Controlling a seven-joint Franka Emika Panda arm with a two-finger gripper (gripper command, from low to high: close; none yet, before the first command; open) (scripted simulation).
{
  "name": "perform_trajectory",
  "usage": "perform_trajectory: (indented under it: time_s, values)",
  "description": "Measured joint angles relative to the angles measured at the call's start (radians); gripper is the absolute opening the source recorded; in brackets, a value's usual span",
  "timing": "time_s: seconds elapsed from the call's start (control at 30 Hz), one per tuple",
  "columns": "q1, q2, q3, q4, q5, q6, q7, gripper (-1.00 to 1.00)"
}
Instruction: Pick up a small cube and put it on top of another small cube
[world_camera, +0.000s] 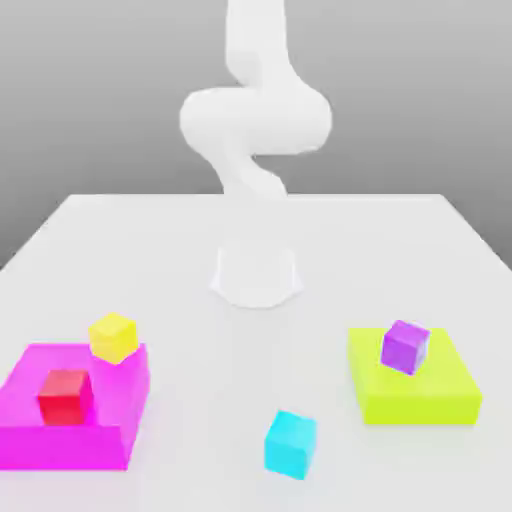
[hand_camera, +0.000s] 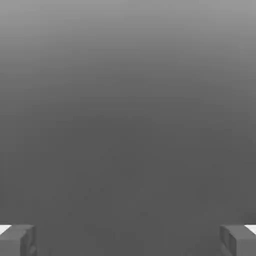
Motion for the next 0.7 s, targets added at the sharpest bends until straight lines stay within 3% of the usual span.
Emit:
perform_trajectory:
  time_s: [0.7]
  values:
    - [-0.043,0.767,0.125,-0.303,-0.055,0.405,0.422,0.0]
